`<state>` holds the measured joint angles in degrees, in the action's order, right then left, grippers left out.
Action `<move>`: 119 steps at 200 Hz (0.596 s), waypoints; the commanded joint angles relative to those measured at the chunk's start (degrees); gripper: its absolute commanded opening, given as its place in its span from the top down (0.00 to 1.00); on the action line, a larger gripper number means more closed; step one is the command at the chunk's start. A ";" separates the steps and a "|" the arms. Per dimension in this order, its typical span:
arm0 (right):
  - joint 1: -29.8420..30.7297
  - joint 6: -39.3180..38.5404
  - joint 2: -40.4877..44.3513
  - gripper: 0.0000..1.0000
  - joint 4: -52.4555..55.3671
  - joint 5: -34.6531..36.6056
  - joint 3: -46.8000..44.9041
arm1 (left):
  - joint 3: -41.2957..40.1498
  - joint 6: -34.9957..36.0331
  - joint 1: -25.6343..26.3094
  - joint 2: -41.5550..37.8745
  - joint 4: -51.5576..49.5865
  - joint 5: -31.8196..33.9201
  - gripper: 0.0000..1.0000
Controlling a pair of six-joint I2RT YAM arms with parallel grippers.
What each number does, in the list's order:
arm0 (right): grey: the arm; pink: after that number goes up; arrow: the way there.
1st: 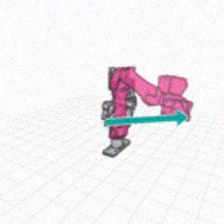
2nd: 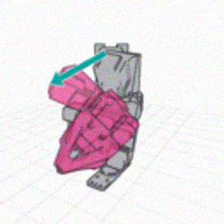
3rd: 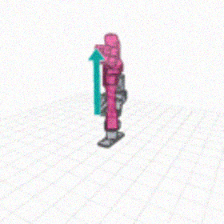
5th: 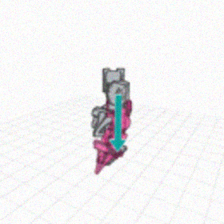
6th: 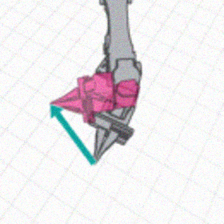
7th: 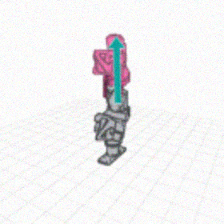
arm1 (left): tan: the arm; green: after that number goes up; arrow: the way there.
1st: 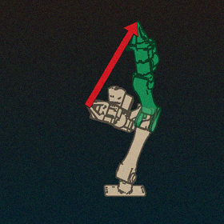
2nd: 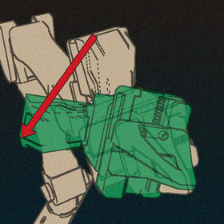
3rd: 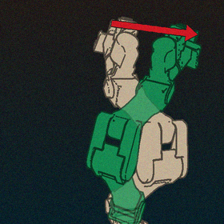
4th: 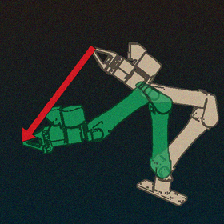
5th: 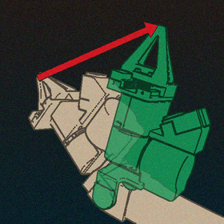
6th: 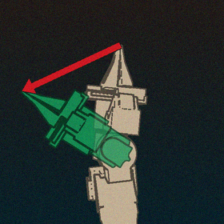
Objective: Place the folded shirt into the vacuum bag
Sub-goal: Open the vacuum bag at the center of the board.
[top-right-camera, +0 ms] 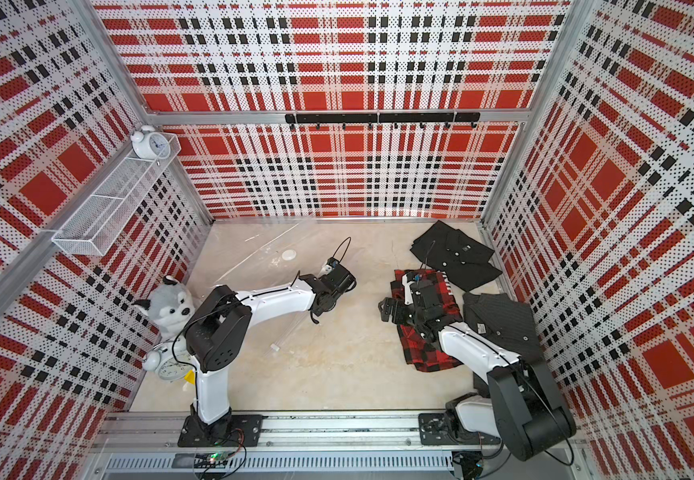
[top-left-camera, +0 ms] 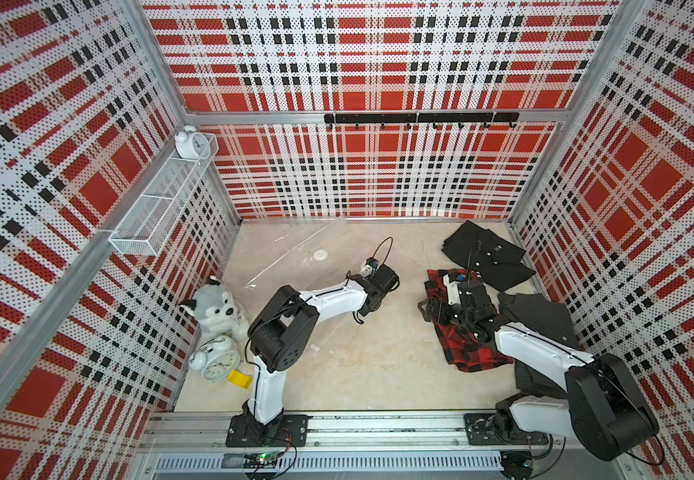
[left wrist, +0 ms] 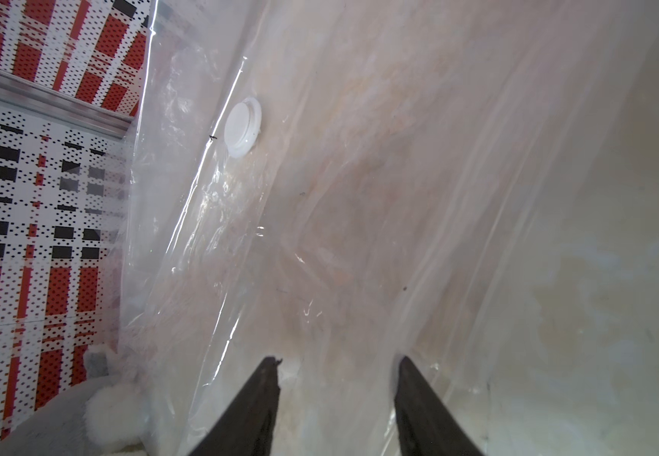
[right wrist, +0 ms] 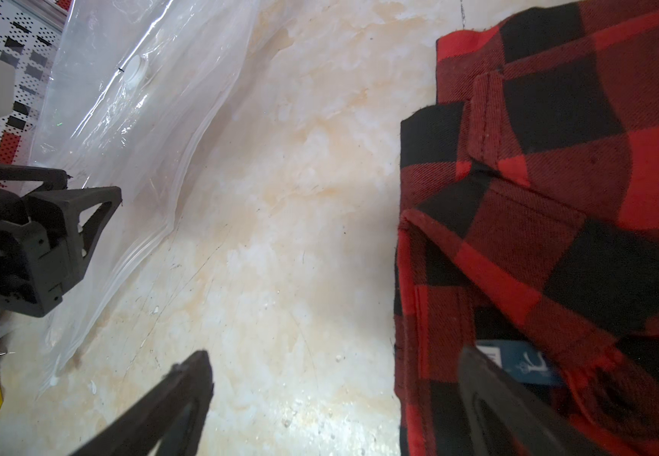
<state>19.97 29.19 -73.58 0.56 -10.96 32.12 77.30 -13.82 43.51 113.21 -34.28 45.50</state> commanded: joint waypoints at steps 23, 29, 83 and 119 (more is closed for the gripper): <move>-0.45 -0.73 1.22 0.00 0.69 -0.11 1.28 | -2.22 -0.15 -1.33 -0.36 4.93 -1.69 0.53; -0.44 -0.74 1.31 0.00 0.64 -0.18 1.19 | -2.66 -0.09 -1.53 -0.36 5.38 -2.00 0.55; -0.41 -0.71 1.81 0.00 0.70 -0.38 1.19 | -4.69 -0.38 -3.05 -0.13 7.92 -4.07 0.75; -0.42 -0.71 1.84 0.00 0.36 -0.94 1.06 | -3.16 -0.44 -3.03 -1.76 7.88 -7.55 1.00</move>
<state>19.97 29.17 -72.86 0.62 -11.38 32.12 73.17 -13.82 40.77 113.23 -27.66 40.95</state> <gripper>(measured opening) 0.999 0.042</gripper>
